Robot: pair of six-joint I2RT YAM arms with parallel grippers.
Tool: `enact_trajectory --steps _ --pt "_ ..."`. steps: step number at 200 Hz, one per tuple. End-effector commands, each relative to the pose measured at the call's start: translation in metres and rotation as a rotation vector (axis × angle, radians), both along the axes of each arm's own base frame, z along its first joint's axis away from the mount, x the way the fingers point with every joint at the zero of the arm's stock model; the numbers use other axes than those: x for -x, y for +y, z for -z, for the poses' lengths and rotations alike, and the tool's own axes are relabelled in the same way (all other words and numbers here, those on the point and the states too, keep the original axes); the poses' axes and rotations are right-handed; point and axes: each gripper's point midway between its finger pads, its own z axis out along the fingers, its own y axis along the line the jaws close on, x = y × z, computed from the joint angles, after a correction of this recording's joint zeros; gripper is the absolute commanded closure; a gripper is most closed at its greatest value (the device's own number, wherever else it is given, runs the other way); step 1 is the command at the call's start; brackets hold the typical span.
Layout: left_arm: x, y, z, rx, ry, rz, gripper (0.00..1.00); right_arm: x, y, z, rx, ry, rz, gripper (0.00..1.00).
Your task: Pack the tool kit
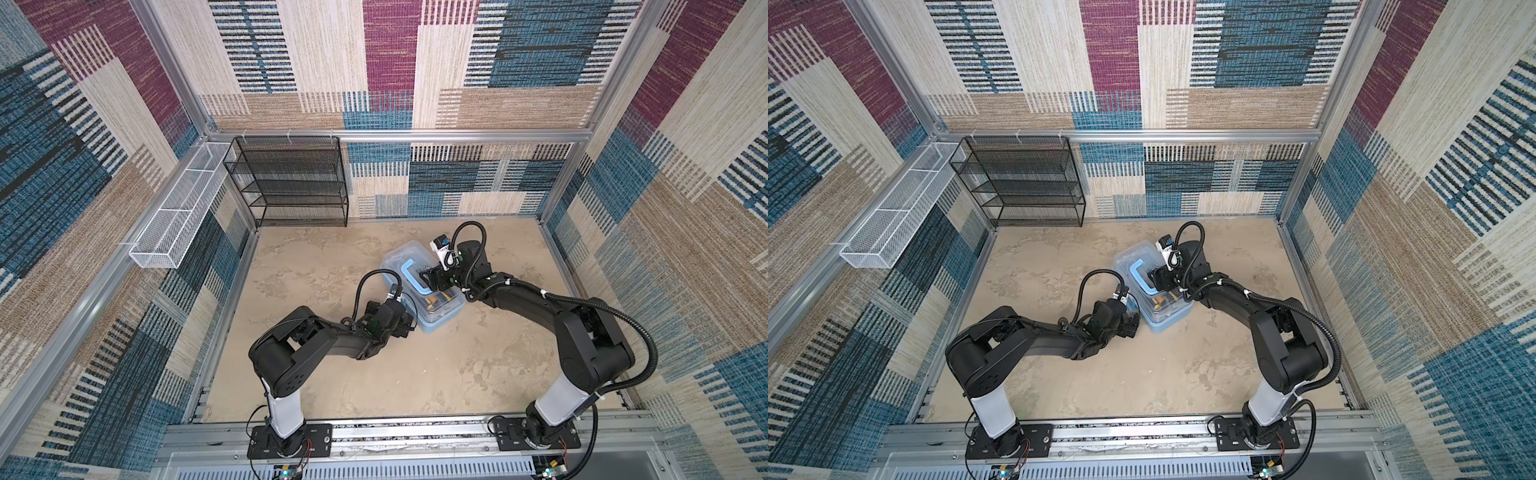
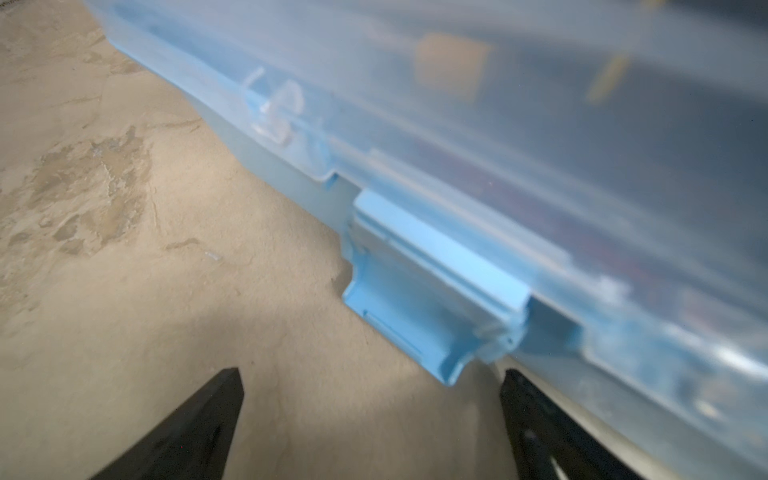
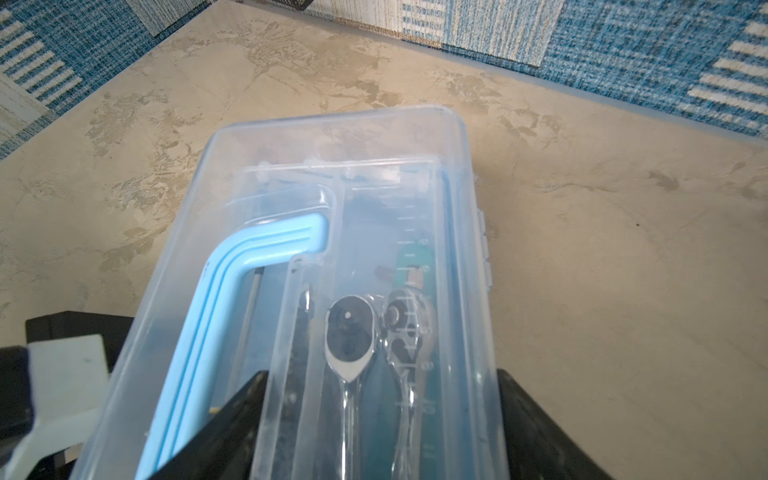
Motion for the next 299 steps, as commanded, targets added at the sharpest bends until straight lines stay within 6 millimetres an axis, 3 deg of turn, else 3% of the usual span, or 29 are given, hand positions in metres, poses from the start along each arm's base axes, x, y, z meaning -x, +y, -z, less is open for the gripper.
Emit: enact_trajectory --steps 1,82,126,156,299 --pt "-0.013 -0.001 -0.015 0.055 -0.090 -0.046 0.00 0.052 -0.028 0.067 0.144 0.310 0.032 0.30" --pt "-0.028 0.000 -0.027 0.107 -0.241 -0.088 0.00 0.055 -0.032 0.072 0.161 0.325 0.040 0.30" --pt "-0.028 0.005 -0.044 0.138 -0.330 -0.097 0.03 0.057 -0.032 0.075 0.164 0.337 0.043 0.30" --pt "-0.027 0.005 -0.054 0.127 -0.331 -0.088 0.05 0.057 -0.033 0.077 0.164 0.341 0.045 0.30" --pt "-0.015 0.029 -0.061 0.044 -0.277 -0.113 0.06 0.050 -0.030 0.069 0.143 0.312 0.059 0.29"
